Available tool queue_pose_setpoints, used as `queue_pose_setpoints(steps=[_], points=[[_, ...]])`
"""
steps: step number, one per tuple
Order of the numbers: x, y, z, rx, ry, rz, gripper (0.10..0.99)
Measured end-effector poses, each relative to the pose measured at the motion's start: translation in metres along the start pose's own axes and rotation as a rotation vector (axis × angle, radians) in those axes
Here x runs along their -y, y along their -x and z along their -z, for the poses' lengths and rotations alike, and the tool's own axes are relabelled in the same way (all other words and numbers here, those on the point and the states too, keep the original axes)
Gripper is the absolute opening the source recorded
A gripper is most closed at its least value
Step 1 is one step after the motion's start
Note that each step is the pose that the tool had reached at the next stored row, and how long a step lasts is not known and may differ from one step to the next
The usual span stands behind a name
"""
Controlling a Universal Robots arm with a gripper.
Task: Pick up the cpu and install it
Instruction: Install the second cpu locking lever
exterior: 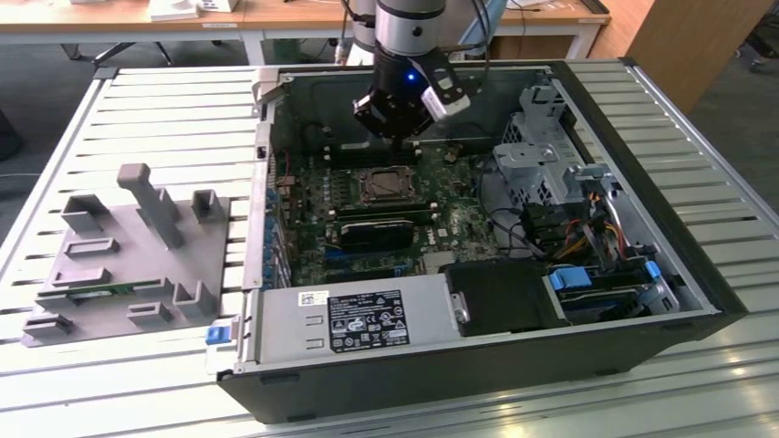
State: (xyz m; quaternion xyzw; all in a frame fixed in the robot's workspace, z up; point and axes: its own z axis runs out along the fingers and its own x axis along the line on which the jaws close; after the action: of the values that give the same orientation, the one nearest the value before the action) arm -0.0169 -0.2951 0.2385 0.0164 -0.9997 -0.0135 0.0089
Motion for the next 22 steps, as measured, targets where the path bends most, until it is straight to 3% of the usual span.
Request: queue_pose_setpoints(steps=[2, 6, 10, 22], points=[[-0.0002, -0.0001, 0.0078, 0.0000, 0.000, 0.000, 0.106], [-0.0004, -0.0003, 0.0150, 0.0000, 0.000, 0.000, 0.106], [0.0014, -0.0003, 0.0156, 0.0000, 0.000, 0.000, 0.106], [0.0163, -0.0008, 0.0159, 0.0000, 0.000, 0.000, 0.106]])
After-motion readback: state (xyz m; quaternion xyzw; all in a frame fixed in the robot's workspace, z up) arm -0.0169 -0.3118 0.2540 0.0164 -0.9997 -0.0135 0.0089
